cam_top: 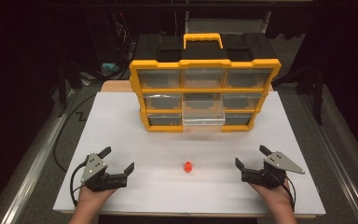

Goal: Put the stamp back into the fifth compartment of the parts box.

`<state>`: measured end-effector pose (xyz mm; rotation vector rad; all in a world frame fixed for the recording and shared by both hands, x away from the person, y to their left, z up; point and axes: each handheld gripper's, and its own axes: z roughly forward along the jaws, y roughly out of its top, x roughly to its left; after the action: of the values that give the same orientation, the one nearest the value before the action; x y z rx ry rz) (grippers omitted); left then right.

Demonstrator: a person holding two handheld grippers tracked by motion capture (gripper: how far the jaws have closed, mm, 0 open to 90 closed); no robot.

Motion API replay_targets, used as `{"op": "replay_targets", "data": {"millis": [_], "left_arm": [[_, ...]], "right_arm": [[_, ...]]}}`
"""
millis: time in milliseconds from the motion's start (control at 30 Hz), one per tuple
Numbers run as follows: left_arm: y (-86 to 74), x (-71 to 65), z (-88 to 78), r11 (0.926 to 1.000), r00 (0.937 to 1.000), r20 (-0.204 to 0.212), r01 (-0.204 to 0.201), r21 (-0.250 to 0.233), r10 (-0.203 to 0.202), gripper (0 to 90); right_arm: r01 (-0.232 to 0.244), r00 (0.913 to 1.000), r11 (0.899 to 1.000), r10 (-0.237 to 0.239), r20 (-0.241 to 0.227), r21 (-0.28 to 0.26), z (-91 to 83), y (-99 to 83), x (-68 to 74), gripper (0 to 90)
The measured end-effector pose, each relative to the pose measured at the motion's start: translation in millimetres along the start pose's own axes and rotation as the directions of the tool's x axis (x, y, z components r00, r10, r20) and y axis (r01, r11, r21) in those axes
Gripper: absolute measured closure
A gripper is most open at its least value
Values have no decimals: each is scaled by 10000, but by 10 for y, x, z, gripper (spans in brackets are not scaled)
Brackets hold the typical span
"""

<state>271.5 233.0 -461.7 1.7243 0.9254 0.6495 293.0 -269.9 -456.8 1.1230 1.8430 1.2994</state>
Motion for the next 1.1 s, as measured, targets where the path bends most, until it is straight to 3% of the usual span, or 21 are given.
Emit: {"op": "replay_targets", "data": {"millis": [700, 1100], "left_arm": [[0, 10, 5, 9999, 9999, 114, 93, -99, -91, 3], [1, 8, 8, 10000, 9999, 129, 55, -78, -54, 3]], "right_arm": [[104, 9999, 9999, -104, -38, -67, -10, 13, 37, 2], [225, 9997, 9984, -222, -62, 511, 24, 21, 63, 2]]}}
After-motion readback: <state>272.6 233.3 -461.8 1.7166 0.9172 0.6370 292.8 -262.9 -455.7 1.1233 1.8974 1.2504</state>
